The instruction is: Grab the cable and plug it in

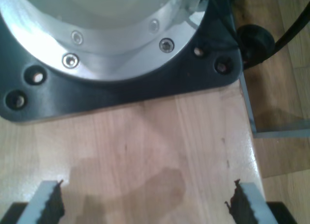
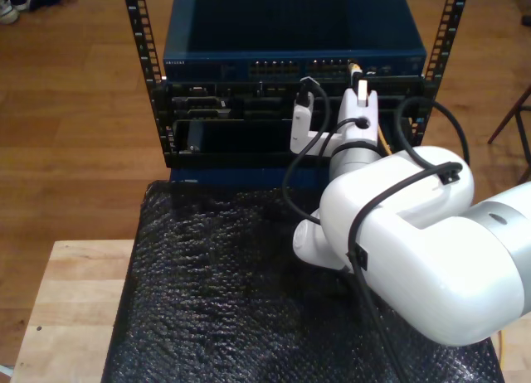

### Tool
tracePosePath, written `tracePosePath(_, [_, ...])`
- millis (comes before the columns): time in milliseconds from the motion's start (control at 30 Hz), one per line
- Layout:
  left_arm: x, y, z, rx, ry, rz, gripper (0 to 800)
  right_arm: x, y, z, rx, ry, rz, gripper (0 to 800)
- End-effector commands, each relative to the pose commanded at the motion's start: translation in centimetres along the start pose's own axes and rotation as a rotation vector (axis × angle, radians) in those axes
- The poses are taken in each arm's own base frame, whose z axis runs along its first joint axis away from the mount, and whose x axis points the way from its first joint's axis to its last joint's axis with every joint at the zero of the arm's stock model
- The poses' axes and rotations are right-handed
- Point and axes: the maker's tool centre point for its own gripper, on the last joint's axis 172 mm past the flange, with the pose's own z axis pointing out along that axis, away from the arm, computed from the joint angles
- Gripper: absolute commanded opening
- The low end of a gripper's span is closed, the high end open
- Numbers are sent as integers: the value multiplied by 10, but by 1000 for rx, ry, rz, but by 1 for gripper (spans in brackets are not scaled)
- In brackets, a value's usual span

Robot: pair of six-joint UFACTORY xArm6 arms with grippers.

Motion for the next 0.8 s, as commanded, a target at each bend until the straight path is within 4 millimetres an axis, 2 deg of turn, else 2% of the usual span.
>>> tracePosePath(800, [0, 0, 0, 0, 0, 0, 800, 1, -2, -1, 1, 9, -6, 0])
